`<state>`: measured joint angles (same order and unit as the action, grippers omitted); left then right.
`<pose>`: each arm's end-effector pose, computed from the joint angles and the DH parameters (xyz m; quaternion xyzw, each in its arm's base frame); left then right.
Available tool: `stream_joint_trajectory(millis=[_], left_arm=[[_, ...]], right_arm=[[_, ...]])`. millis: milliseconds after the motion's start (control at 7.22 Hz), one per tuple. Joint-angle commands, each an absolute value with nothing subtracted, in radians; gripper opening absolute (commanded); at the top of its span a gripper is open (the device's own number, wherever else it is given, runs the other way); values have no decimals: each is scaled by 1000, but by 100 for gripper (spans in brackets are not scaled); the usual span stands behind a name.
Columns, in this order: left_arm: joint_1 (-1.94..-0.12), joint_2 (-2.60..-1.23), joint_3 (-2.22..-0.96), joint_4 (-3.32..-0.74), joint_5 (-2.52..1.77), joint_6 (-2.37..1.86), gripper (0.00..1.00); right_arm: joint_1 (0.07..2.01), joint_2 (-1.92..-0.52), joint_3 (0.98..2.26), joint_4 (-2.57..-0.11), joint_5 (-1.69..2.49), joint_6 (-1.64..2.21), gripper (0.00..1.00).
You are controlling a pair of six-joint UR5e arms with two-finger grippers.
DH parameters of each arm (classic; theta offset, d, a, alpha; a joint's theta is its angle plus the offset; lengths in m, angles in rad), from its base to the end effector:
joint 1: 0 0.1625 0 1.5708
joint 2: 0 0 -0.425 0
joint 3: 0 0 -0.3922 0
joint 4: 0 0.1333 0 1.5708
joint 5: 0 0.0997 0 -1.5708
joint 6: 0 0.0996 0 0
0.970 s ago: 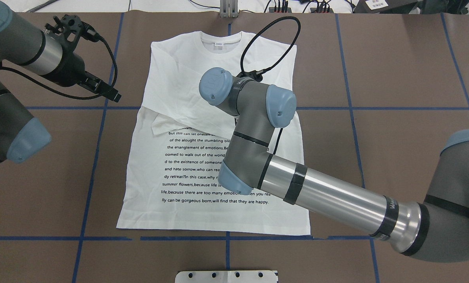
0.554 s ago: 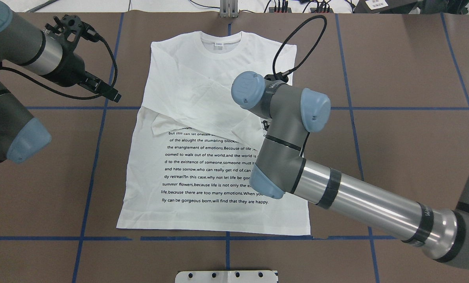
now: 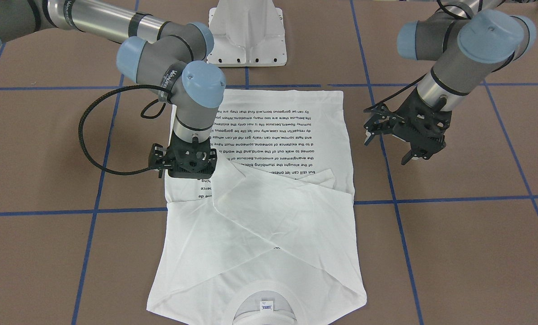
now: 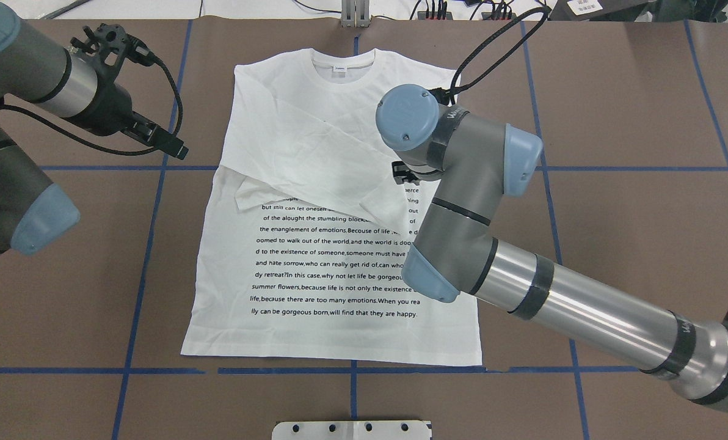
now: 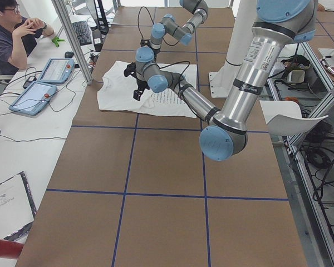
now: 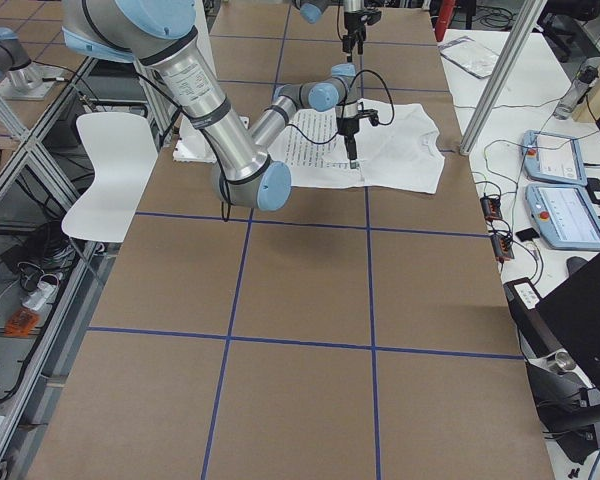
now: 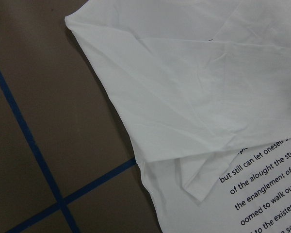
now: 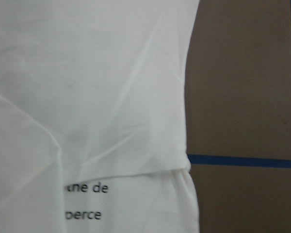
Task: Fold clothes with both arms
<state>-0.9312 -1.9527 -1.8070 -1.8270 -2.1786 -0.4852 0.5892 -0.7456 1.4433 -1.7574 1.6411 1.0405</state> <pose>0.2996 -0.5308 0.3056 0.1972 0.4447 0.1930 0.8521 -0.5520 -0.5209 0.2367 0.1053 -0.2321 0.0196 0.9668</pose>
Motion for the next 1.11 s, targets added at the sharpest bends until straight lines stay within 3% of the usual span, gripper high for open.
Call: stream_joint_trajectory(millis=[0, 277, 554, 970], left_arm=[[-931, -1950, -1807, -1827, -2180, -485, 100], [-933, -1950, -1807, -1827, -2180, -483, 100], [-931, -1948, -1807, -1827, -2180, -483, 100], [-931, -1948, -1807, -1827, -2178, -483, 100]], right_arm=[[534, -631, 1268, -1611, 1644, 1156, 96], [503, -626, 1264, -1602, 1641, 1158, 79], [494, -626, 1258, -1600, 1640, 1152, 68], [492, -604, 1226, -1601, 1638, 1146, 67]])
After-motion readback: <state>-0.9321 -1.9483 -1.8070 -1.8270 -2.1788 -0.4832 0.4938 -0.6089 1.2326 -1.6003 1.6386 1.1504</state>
